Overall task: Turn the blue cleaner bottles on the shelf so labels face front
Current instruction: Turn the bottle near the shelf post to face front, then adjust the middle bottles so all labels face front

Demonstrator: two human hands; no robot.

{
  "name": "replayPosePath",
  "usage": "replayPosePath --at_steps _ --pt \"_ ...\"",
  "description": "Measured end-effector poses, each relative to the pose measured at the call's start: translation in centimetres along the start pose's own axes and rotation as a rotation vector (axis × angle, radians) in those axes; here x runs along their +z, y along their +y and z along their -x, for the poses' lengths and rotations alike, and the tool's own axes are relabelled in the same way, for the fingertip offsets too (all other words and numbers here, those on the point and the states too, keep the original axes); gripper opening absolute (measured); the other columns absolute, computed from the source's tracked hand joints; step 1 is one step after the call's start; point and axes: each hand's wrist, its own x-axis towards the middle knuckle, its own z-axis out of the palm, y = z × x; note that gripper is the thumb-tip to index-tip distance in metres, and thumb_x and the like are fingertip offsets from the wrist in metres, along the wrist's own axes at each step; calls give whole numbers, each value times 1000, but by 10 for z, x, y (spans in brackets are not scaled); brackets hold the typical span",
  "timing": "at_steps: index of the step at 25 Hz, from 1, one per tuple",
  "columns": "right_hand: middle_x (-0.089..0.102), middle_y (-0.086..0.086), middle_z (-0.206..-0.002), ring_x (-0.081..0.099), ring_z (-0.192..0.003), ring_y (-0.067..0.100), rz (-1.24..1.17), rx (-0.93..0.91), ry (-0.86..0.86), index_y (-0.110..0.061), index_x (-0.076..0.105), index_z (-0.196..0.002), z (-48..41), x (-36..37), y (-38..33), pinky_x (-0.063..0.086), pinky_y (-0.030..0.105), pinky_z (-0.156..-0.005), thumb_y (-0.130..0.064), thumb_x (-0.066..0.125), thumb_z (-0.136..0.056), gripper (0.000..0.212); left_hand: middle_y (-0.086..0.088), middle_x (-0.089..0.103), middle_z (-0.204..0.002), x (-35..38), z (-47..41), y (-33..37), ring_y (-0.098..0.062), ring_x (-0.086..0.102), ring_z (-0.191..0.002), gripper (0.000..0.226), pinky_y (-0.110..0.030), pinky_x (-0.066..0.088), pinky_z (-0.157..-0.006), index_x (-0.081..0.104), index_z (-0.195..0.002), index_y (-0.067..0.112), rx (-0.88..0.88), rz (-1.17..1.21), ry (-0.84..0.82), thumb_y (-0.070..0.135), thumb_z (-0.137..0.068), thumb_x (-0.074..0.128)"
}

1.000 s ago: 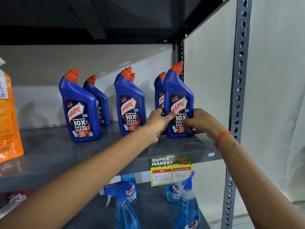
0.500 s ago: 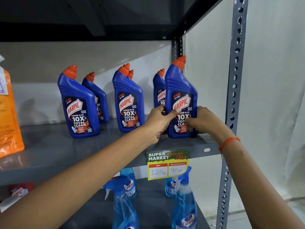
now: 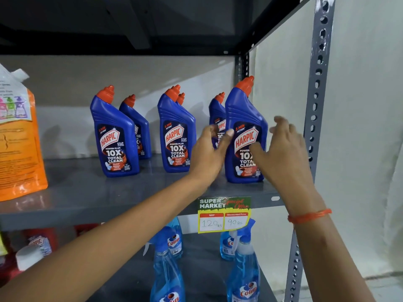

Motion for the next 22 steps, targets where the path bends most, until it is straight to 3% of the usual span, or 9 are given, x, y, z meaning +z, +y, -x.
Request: replayPosePath --at_steps 3,5,8,10,13,15,17,20,22 --pt "58 14 -117 50 -107 32 -134 -111 118 -6 46 -124 -2 7 -34 34 33 -90 -18 53 -81 45 0 55 -130 -20 -6 2 -11 51 -114 44 -20 43 -92 45 -130 14 120 5 133 36 -92 49" --pt "59 12 -115 54 -106 28 -223 -139 106 -8 48 -120 -7 22 -56 41 35 -92 -17 54 -81 41 -6 56 -130 -36 -12 -2 -19 52 -118 42 -32 45 -100 45 -130 13 180 -5 199 34 -93 49" --pt "61 12 -111 58 -101 26 -405 -152 17 -6 51 -118 -11 56 -85 46 39 -89 -15 56 -82 38 -3 55 -125 -71 -26 -19 -16 51 -114 44 -11 38 -92 43 -132 11 258 -126 324 31 -93 50" --pt "59 16 -118 55 -107 30 -312 -204 -27 -2 48 -122 -10 84 -95 42 35 -93 -16 55 -83 42 -9 50 -134 -93 -38 -37 -21 46 -122 54 -16 33 -97 37 -136 9 211 -215 334 33 -91 53" --pt "51 23 -126 48 -115 37 -182 -156 -139 4 39 -127 -16 122 -92 36 36 -95 -20 58 -83 53 -12 44 -141 -114 -54 -67 -25 43 -127 67 -32 36 -102 33 -136 5 46 -346 97 35 -84 62" --pt "55 21 -123 54 -111 36 -251 71 -312 3 42 -122 -28 135 -81 43 39 -93 -25 63 -81 55 -9 55 -130 -115 -63 -82 -22 53 -112 59 -32 43 -91 43 -126 5 -115 -277 -104 34 -80 68" --pt "61 16 -122 60 -106 29 -426 303 -568 -2 50 -114 -37 143 -68 49 38 -93 -32 68 -78 50 -15 61 -126 -113 -67 -92 -24 58 -105 48 -36 49 -91 51 -122 7 -274 -106 -256 23 -80 70" --pt "64 10 -122 61 -104 22 -583 410 -776 -7 54 -116 -35 144 -56 52 33 -83 -34 70 -76 51 -14 63 -121 -115 -65 -95 -18 59 -95 46 -18 51 -70 55 -121 5 -316 0 -313 14 -79 71" --pt "64 8 -121 62 -101 18 -608 386 -793 -9 52 -122 -30 140 -53 50 26 -71 -36 72 -74 58 -12 63 -119 -119 -60 -92 -18 60 -95 48 -18 51 -70 55 -121 5 -313 20 -331 15 -78 72"
